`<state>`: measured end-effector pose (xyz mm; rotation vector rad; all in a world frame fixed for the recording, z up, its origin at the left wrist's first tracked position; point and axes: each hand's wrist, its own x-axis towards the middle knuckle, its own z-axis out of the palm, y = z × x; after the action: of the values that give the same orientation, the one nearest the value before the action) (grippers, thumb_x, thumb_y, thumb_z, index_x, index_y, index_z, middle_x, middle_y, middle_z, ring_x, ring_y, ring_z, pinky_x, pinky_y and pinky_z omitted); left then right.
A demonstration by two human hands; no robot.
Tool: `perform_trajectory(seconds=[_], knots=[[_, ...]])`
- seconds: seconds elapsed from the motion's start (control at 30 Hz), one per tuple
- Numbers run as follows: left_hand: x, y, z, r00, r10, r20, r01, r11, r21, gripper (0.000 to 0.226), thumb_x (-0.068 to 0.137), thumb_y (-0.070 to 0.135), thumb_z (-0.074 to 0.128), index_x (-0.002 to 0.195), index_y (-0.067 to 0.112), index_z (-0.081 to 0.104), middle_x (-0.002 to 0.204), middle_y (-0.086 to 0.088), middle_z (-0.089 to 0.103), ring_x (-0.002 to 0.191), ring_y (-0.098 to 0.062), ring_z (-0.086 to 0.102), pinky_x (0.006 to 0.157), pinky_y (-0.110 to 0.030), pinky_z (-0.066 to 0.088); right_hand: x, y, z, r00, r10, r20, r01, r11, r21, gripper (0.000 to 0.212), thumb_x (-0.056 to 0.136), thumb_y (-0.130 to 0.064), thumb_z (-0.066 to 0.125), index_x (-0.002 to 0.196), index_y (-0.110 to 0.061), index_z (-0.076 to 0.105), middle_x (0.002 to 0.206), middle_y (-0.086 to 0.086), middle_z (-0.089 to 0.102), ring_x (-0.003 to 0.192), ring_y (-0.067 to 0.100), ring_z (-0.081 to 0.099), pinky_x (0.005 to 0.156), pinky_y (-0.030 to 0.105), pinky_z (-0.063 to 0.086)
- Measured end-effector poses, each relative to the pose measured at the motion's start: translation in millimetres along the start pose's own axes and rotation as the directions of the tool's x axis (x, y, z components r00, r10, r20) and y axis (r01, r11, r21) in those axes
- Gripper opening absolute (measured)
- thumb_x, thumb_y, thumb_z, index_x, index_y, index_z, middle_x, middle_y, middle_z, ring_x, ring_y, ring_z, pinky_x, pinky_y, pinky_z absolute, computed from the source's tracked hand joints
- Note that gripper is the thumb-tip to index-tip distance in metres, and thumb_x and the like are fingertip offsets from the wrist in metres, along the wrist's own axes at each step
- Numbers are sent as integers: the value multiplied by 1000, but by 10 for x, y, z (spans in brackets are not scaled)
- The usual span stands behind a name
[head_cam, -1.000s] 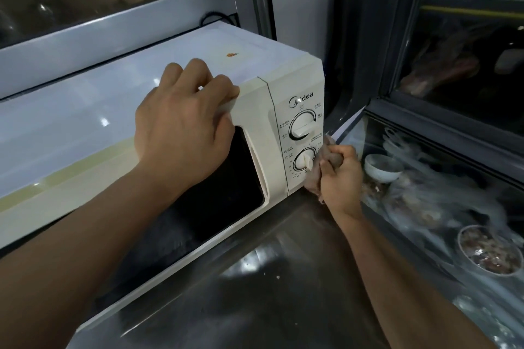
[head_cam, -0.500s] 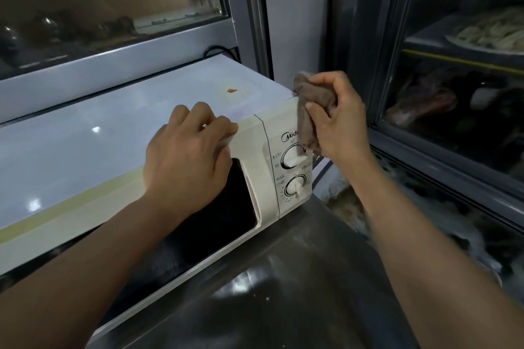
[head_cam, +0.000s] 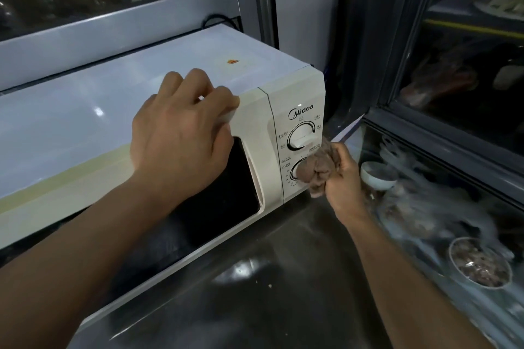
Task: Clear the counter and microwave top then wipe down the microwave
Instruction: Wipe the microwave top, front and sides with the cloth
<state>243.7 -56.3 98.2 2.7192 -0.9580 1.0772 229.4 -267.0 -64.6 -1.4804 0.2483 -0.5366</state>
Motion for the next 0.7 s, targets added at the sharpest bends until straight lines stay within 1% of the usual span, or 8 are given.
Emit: perform_trajectory(seconds=[0.07, 0.17, 0.3, 0.4, 0.43, 0.5, 0.57, 0.7], knots=[[2, 2, 5, 1000, 0, -4, 0, 1000, -2, 25, 81, 18, 51, 101, 13, 66, 90, -8, 56, 80, -29, 50, 57, -27, 24, -13, 53, 5, 999, 33, 6, -33, 999, 19, 48, 84, 17, 44, 86, -29, 55, 83, -2, 62, 58, 10, 59, 39, 22, 44], [-4, 1, 8, 1000, -7, -6, 7, 1000, 2, 26, 82, 19, 51, 102, 14, 66, 92, -8, 56, 82, -29, 50, 57, -26, 24, -11, 126, -8, 997, 76, 21, -77, 997, 21, 44, 84, 19, 39, 86, -23, 51, 83, 15, 54, 48, 9, 51, 38, 21, 38], [1, -8, 16, 1000, -6, -16, 6, 1000, -3, 26, 81, 18, 52, 102, 15, 66, 92, -7, 56, 82, -29, 50, 56, -26, 24, -37, 280, -88, 985, 174, -5, -173, 977, -123, 42, 82, 20, 39, 86, -19, 52, 76, 9, 55, 51, 8, 51, 38, 22, 41], [-14, -15, 22, 1000, 5, -26, -4, 1000, 9, 26, 80, 18, 53, 102, 15, 66, 92, -8, 56, 83, -30, 51, 56, -27, 24, -93, 407, -98, 984, 174, -40, -176, 906, -385, 20, 92, 4, 46, 99, -13, 54, 79, -3, 57, 69, 7, 54, 53, 10, 40], [-15, -16, 23, 999, 9, -31, -8, 1000, 15, 26, 80, 19, 52, 101, 15, 66, 92, -8, 56, 83, -30, 51, 56, -27, 24, -104, 424, -86, 986, 151, -76, -169, 894, -414, 14, 94, -3, 48, 103, -12, 54, 84, -2, 58, 75, 9, 54, 58, 11, 38], [-16, -16, 27, 999, 15, -31, -15, 1000, 11, 26, 80, 19, 52, 102, 14, 66, 92, -8, 56, 84, -30, 51, 56, -27, 25, -118, 422, -70, 973, 131, -189, -194, 909, -370, 14, 92, -8, 55, 105, -12, 52, 89, -2, 58, 82, 12, 55, 66, 16, 40], [-12, -25, 27, 999, 16, -36, -15, 1000, 13, 27, 81, 20, 51, 103, 14, 66, 94, -9, 56, 85, -30, 51, 57, -28, 25, -142, 371, -64, 954, 97, -283, -173, 951, -257, 18, 89, -10, 61, 102, -16, 51, 85, -8, 57, 81, 8, 56, 70, 17, 45], [-14, -15, 28, 999, 15, -49, -15, 1000, 16, 28, 82, 21, 50, 104, 14, 65, 96, -10, 57, 87, -32, 51, 58, -29, 24, -223, 340, 129, 949, 105, -296, -135, 987, -82, 14, 93, -10, 55, 101, -18, 47, 90, -2, 60, 84, 10, 61, 72, 22, 53]])
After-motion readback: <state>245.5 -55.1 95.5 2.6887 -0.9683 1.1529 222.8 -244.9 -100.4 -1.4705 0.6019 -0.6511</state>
